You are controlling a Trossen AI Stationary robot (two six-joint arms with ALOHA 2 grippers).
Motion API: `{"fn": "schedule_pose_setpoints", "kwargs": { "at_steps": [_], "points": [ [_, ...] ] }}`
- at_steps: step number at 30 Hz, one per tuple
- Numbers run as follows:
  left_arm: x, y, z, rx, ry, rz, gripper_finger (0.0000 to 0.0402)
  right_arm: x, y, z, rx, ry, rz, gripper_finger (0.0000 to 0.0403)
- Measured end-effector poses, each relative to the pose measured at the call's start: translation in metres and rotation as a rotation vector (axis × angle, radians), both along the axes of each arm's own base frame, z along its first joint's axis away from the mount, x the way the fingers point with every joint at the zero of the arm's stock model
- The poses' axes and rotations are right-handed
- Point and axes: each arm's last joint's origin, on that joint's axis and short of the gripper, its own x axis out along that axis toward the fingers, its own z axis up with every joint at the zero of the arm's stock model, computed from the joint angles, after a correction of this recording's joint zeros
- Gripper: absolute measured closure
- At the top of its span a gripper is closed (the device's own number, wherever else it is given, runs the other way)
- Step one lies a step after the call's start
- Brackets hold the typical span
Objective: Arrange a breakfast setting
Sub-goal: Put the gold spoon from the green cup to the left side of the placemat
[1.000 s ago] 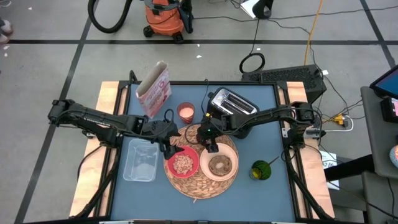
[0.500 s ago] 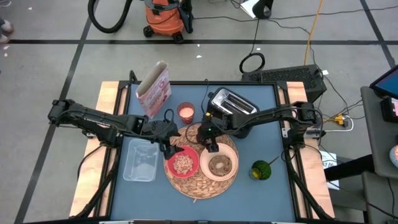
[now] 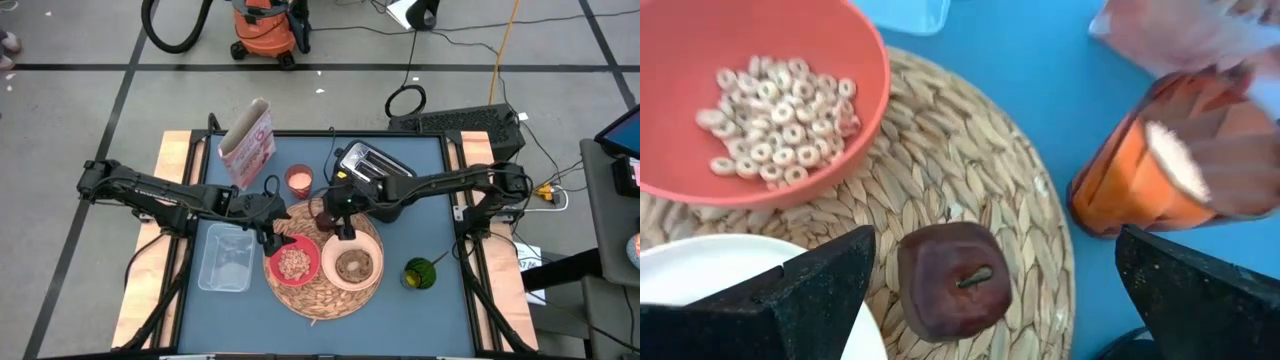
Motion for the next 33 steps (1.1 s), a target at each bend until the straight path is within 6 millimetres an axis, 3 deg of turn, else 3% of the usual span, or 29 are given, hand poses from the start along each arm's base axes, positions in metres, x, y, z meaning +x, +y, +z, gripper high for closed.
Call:
{"fn": "schedule_pose_setpoints", "kwargs": {
  "at_steps": [15,24,33],
  "points": [
    [0.000,0.000,0.000,0.003,0.000,-0.002,0.0016,-0.039,0.010,0.061,0.001,-0.133,0.028,0.0004],
    [0.000,0.000,0.000,0.003,-0.001,-0.002,0.0016,-0.068,0.027,0.077,0.127,-0.076,-0.029,0.0005],
    [0.001,0.000,0.001,0.002,-0.009,-0.003,0.0016,-0.111,0.034,0.092,0.301,0.033,-0.190,0.0005]
  ]
}}
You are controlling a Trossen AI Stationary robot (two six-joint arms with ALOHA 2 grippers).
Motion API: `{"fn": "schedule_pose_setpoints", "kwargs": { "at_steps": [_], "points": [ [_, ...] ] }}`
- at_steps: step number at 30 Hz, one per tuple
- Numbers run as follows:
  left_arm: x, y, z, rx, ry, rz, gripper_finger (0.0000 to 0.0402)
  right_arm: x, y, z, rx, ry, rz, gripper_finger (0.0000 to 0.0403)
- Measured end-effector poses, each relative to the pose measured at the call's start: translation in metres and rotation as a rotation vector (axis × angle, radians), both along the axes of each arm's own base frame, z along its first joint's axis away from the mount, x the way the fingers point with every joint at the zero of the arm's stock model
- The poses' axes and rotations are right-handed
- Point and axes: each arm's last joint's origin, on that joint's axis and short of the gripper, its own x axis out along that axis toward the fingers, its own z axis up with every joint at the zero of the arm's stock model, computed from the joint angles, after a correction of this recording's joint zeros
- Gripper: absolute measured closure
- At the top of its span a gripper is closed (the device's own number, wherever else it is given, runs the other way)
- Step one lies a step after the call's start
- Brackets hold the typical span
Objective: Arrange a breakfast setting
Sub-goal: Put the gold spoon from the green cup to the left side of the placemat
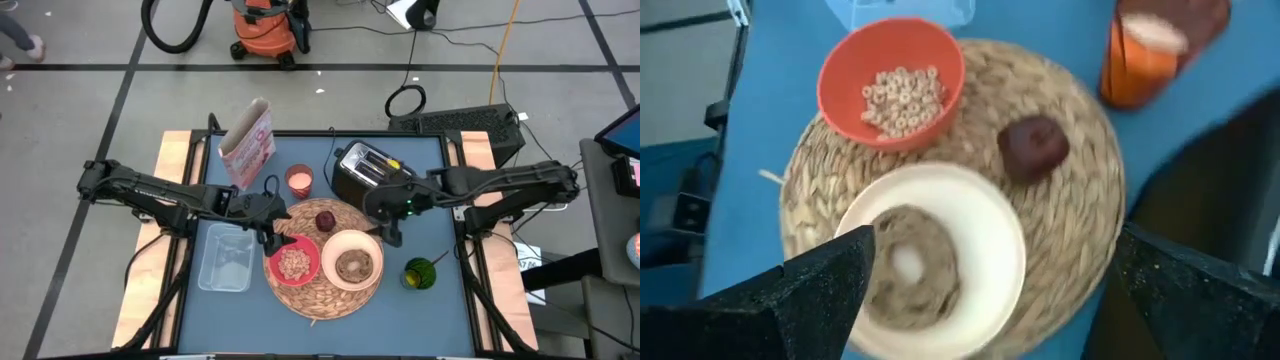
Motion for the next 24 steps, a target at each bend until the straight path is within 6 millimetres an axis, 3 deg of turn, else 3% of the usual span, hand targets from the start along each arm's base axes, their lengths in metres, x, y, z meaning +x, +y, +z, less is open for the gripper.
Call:
{"fn": "schedule_pose_setpoints", "kwargs": {
  "at_steps": [14,24],
  "points": [
    [0.002,0.000,0.002,-0.004,-0.027,0.000,0.0016,-0.058,0.003,0.018,0.446,0.177,-0.156,0.0005],
    [0.002,0.000,0.002,-0.004,-0.028,0.000,0.0016,-0.085,0.001,0.012,0.551,0.411,-0.343,0.0005]
  ]
}}
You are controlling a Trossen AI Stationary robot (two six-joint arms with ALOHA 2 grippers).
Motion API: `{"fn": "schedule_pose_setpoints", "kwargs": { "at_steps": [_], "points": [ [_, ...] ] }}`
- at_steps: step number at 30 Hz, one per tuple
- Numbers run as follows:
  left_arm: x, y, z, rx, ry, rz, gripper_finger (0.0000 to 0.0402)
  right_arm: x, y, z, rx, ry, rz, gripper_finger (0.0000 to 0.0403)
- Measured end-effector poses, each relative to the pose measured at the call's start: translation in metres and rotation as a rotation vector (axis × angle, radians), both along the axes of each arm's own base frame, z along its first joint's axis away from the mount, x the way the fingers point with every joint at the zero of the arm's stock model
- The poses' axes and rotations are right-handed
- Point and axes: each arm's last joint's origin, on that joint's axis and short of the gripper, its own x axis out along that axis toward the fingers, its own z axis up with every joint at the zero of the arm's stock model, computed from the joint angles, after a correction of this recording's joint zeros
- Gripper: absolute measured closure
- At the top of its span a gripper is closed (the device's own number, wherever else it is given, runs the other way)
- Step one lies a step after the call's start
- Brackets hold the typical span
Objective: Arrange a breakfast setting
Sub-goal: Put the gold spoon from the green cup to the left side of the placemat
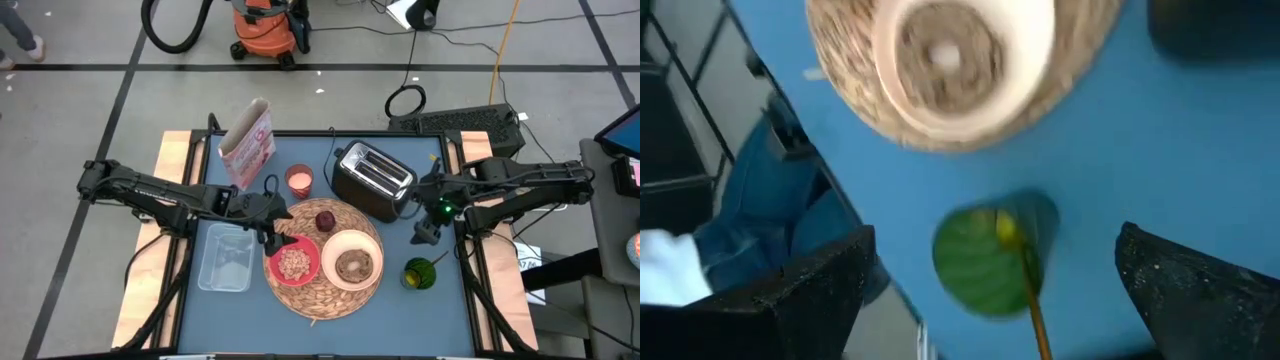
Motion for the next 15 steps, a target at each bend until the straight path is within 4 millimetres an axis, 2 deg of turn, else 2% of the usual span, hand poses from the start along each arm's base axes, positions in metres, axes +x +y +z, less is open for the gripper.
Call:
{"fn": "schedule_pose_setpoints", "kwargs": {
  "at_steps": [5,15],
  "points": [
    [0.000,0.000,0.000,0.000,0.000,0.000,0.0016,-0.008,0.001,-0.003,0.072,0.115,-0.014,0.0005],
    [0.000,0.000,0.000,0.000,0.000,0.000,0.0016,-0.016,0.000,-0.005,0.088,0.219,-0.078,0.0005]
  ]
}}
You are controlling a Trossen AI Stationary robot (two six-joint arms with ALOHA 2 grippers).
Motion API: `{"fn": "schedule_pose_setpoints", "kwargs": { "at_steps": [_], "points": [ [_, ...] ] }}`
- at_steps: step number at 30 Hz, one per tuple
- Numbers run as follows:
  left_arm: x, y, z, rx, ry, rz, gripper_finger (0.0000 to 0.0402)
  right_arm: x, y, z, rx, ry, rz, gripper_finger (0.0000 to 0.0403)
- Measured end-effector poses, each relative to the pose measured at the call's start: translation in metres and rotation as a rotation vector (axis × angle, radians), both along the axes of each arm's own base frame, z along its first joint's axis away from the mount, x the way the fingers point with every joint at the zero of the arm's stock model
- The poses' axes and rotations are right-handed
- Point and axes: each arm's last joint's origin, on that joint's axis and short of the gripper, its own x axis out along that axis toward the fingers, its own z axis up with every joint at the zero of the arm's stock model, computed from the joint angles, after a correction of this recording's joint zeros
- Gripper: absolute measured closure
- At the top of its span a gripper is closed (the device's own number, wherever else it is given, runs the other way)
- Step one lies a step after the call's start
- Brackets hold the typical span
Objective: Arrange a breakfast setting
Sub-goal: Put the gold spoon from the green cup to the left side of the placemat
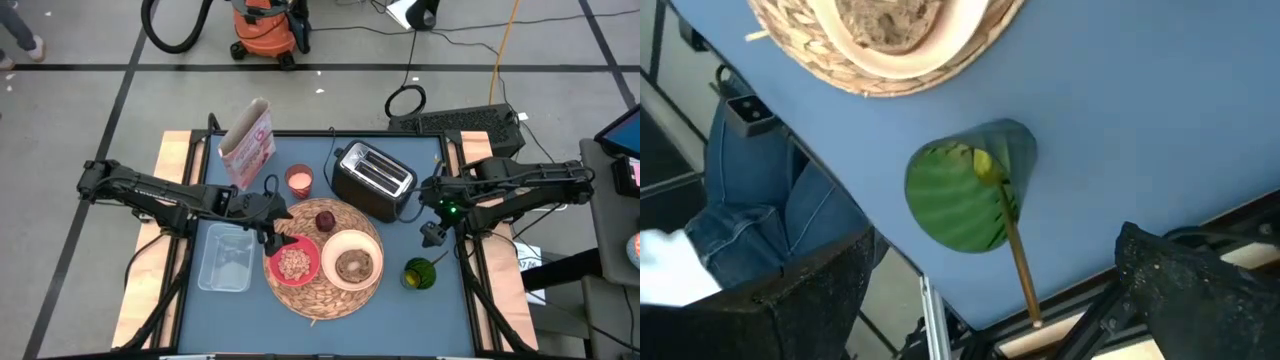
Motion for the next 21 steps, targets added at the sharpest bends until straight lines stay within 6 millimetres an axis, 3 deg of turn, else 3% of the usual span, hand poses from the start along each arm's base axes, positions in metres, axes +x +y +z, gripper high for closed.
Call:
{"fn": "schedule_pose_setpoints", "kwargs": {
  "at_steps": [10,21],
  "points": [
    [0.000,0.000,0.000,-0.001,0.000,0.000,0.0016,0.001,0.007,-0.003,0.055,0.034,0.014,0.0005],
    [0.000,0.000,0.000,-0.001,0.000,0.000,0.0016,-0.001,0.018,-0.045,0.163,0.175,0.086,0.0005]
  ]
}}
